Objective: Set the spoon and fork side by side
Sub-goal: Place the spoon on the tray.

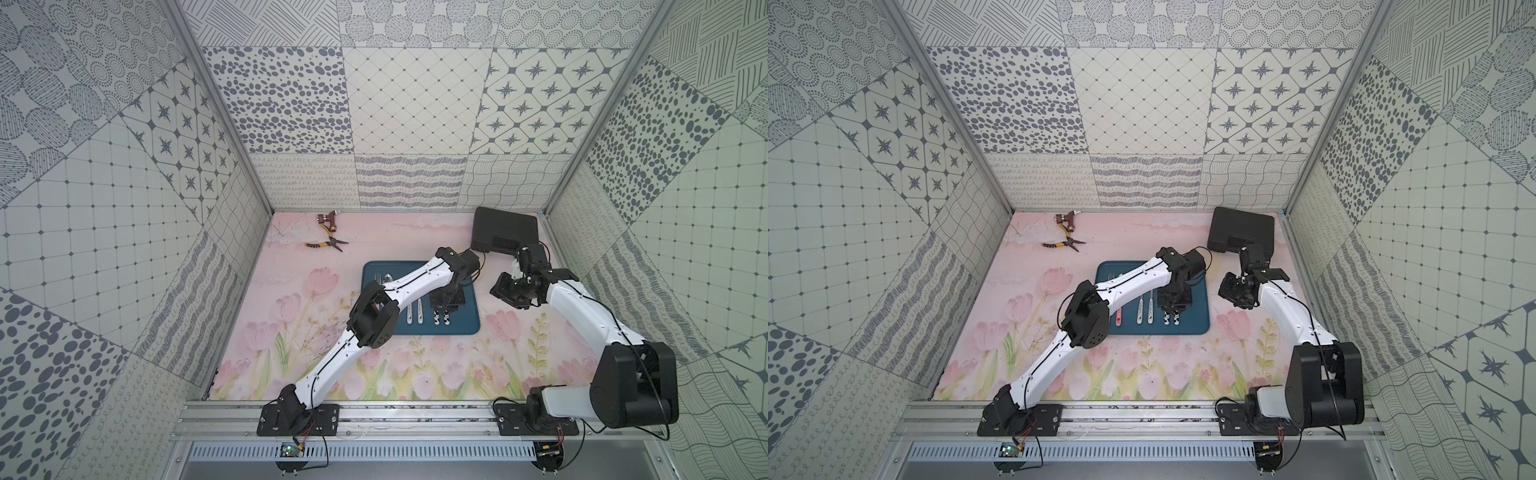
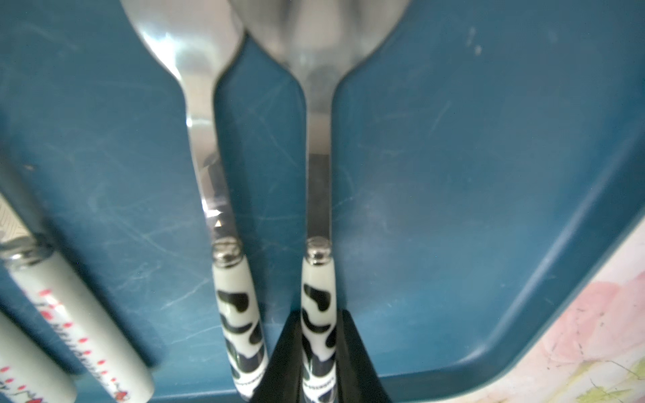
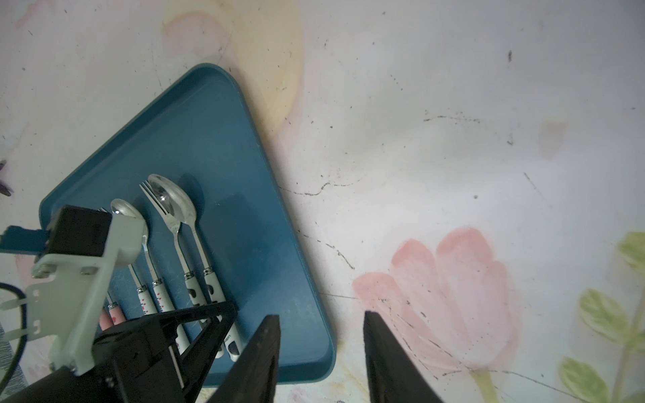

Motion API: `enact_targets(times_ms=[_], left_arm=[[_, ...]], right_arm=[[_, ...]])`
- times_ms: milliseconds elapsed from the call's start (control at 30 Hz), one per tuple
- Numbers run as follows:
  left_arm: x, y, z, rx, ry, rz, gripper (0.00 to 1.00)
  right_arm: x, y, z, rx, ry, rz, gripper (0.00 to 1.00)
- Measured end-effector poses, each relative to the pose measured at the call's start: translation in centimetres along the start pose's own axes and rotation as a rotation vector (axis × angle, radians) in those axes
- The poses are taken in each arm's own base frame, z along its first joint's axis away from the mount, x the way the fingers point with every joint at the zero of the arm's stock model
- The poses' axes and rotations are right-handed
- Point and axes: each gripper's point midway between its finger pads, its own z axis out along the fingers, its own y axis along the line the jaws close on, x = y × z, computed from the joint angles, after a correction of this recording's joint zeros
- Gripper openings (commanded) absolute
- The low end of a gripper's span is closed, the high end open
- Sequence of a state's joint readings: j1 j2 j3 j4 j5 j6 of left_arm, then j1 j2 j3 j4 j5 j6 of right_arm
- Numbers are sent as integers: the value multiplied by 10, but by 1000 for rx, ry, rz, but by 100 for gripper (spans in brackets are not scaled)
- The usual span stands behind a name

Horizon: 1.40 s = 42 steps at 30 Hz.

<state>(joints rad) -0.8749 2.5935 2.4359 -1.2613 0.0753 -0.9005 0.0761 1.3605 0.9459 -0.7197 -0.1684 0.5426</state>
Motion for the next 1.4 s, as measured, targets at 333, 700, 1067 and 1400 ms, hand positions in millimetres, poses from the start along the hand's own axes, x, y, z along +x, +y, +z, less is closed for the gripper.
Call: enact_targets(times_ms=[333, 700, 1067, 1400], left_arm=[[-1, 0, 1, 3, 4, 21, 19], [0, -3, 3, 17, 9, 25, 30], [-3, -6, -10, 29, -25, 39, 43], [-8, -2, -130, 112, -233, 80, 99]], right_arm=[[0, 1, 0, -4, 2, 0, 44], [0, 1, 0, -3, 2, 0, 44], [0, 1, 0, -5, -1, -1, 45], [-4, 7, -11, -24, -38, -13, 96]])
